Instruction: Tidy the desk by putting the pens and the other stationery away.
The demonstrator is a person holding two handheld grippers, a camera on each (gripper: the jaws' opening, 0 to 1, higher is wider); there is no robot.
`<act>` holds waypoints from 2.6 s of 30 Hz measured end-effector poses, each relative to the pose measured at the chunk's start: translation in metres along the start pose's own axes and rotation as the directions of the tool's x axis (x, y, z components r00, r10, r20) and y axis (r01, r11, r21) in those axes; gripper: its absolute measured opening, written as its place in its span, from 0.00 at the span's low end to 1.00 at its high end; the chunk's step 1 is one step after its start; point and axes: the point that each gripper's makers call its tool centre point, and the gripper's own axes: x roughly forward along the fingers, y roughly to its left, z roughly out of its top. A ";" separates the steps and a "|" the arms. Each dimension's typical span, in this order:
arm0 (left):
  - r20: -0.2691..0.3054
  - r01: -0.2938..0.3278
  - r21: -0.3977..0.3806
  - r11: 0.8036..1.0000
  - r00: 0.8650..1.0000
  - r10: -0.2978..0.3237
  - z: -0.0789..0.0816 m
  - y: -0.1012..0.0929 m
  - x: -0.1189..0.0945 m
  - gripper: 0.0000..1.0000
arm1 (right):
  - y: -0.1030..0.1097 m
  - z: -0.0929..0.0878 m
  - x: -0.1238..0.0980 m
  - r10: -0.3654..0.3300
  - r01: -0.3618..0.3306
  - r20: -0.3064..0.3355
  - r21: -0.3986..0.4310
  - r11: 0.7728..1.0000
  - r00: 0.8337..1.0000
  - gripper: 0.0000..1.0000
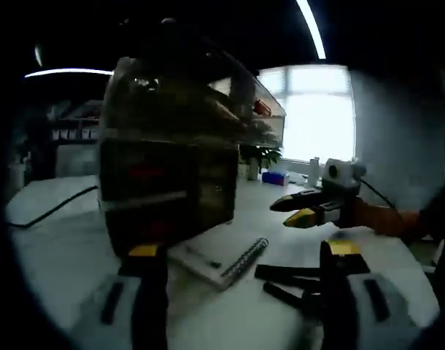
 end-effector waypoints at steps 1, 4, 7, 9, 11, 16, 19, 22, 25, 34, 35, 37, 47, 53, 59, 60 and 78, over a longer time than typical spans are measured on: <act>-0.010 -0.001 0.051 0.999 1.000 0.001 0.001 0.000 -0.001 0.74 | 0.000 0.000 0.002 -0.001 0.001 0.000 0.002 1.000 1.000 0.34; -0.076 -0.066 0.223 0.973 0.994 0.085 -0.005 0.014 -0.003 0.63 | 0.014 -0.003 0.005 0.041 -0.041 -0.026 0.022 0.999 0.999 0.34; -0.174 -0.076 0.197 0.977 0.978 0.112 -0.022 0.017 -0.002 0.50 | 0.020 -0.005 0.005 0.047 -0.047 -0.038 0.007 0.999 0.998 0.34; -0.169 -0.084 0.217 0.973 0.978 0.122 -0.022 0.018 0.000 0.40 | 0.018 -0.006 0.010 0.046 -0.045 -0.040 0.007 0.999 0.998 0.33; -0.180 -0.101 0.275 0.956 0.971 0.155 -0.024 0.021 0.001 0.36 | 0.015 -0.013 0.015 0.026 -0.024 -0.075 0.022 0.999 0.997 0.33; -0.250 -0.123 0.205 0.971 0.953 0.173 -0.040 0.027 0.005 0.37 | 0.018 -0.016 0.024 0.047 -0.045 -0.094 0.027 0.999 0.994 0.31; -0.247 -0.180 0.153 0.972 0.945 0.214 -0.040 0.038 0.003 0.43 | 0.024 -0.016 0.029 0.064 -0.059 -0.106 0.045 0.997 0.992 0.30; -0.253 -0.167 0.099 0.981 0.949 0.187 -0.043 0.038 0.005 0.44 | 0.023 -0.017 0.033 0.062 -0.053 -0.116 0.078 0.996 0.991 0.30; -0.263 -0.148 0.073 0.986 0.951 0.162 -0.047 0.034 0.007 0.46 | 0.026 -0.022 0.036 0.074 -0.060 -0.135 0.108 0.992 0.988 0.30; -0.263 -0.110 0.053 0.993 0.957 0.120 -0.047 0.026 0.023 0.49 | 0.023 -0.028 0.045 0.059 -0.048 -0.155 0.077 0.996 0.986 0.30; -0.261 -0.109 0.057 0.992 0.958 0.120 -0.047 0.026 0.024 0.49 | 0.022 -0.027 0.046 0.060 -0.049 -0.154 0.076 0.996 0.986 0.29; -0.255 -0.109 0.048 0.993 0.960 0.118 -0.048 0.025 0.028 0.50 | 0.024 -0.026 0.048 0.077 -0.068 -0.158 0.059 0.996 0.984 0.27; -0.268 -0.111 0.073 0.991 0.955 0.127 -0.051 0.020 0.031 0.59 | 0.027 0.000 0.043 0.031 -0.024 -0.064 0.105 0.994 0.997 0.26; -0.281 -0.102 0.015 0.995 0.954 0.102 -0.050 0.015 0.025 0.60 | 0.039 0.036 0.041 0.054 -0.059 0.078 0.061 0.996 0.995 0.23; -0.274 -0.123 0.018 0.992 0.954 0.123 -0.044 0.020 0.022 0.60 | 0.068 0.073 0.050 0.139 -0.157 0.227 0.063 0.986 0.964 0.20; -0.274 -0.127 0.014 0.992 0.953 0.126 -0.044 0.021 0.021 0.59 | 0.073 0.078 0.051 0.161 -0.182 0.241 0.064 0.981 0.957 0.19; -0.220 -0.288 -0.039 0.957 0.936 0.273 -0.038 0.032 -0.003 0.38 | 0.125 0.123 0.110 0.196 -0.177 0.171 -0.120 0.977 0.966 0.18</act>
